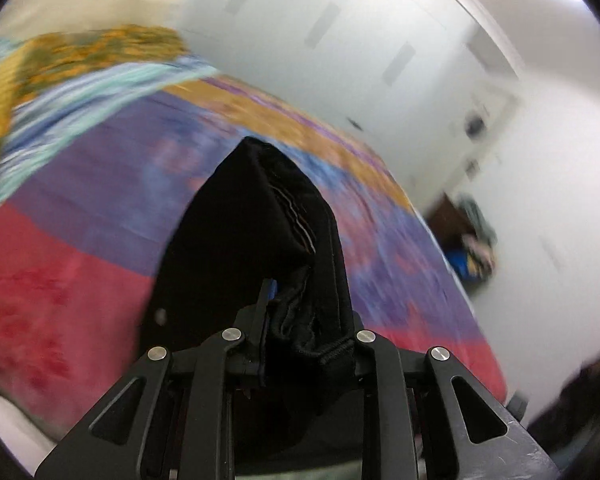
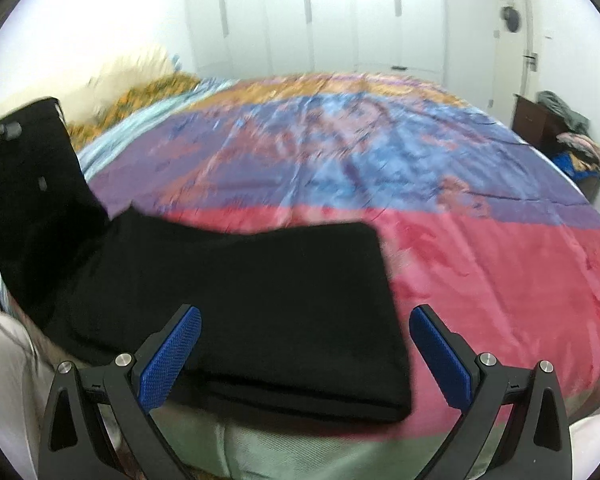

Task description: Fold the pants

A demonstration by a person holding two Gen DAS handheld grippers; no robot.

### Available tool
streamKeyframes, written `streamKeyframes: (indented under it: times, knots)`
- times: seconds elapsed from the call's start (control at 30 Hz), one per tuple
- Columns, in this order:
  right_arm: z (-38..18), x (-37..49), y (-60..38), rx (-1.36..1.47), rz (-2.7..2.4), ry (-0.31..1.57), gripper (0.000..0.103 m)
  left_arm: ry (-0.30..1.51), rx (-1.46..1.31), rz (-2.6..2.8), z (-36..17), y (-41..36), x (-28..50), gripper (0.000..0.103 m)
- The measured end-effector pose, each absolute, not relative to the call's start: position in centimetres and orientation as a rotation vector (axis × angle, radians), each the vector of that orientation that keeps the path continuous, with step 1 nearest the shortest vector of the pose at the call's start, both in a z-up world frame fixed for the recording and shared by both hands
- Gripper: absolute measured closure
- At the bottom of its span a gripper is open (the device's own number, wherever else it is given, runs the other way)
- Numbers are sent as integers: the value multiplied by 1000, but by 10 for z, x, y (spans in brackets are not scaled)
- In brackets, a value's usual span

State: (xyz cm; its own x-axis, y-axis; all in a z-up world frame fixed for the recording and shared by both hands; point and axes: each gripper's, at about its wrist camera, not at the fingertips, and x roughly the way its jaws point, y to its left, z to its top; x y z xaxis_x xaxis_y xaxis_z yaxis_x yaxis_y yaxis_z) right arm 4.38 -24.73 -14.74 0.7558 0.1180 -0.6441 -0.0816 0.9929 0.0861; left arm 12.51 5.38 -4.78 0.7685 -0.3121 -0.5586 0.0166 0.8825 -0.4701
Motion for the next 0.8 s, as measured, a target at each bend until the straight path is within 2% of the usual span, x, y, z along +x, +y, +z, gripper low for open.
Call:
streamKeyframes:
  times: [0.1,0.2,0.33,0.43,0.47,0.53,0.6,0.67,0.8]
  knots:
    - [-143,45,-269,120,54,690,0,752,-370,-262,-70,-5,142,83]
    - [-149,49,-290,180,-1,709,0,865,-229,-294,-119,-70,165,83]
    - [-152,51,-312,241,-54,719,0,1024,-21,-268,-175,-122,183,74]
    - [-151,48,-318,247,-67,713,0,967,206,-239,-172,-152,164,63]
    - [-151,48,-319,248,-68,713,0,967,236,-244,-167,-155,160,48]
    - [-152,50,-320,251,-69,717,0,943,185,-306,-148,-146,149,35]
    - [-152,52,-321,252,-71,718,0,880,67,-347,-119,-117,132,26]
    - [-150,51,-320,249,-73,707,0,818,-24,-312,-102,-80,120,11]
    - [-153,51,-321,271,-31,721,0,765,-248,-93,-105,12,116,11]
